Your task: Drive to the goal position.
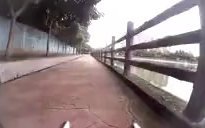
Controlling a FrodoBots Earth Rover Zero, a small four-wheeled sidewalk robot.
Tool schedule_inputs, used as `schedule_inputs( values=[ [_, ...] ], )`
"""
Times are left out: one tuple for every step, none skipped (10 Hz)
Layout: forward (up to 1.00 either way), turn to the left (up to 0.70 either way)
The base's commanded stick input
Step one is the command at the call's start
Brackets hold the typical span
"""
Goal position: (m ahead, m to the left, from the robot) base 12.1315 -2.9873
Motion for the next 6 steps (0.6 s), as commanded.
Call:
schedule_inputs(
  values=[
    [0.70, 0.00],
    [0.70, 0.00],
    [0.70, 0.00],
    [0.70, 0.00],
    [0.70, 0.00],
    [0.70, 0.00]
  ],
)
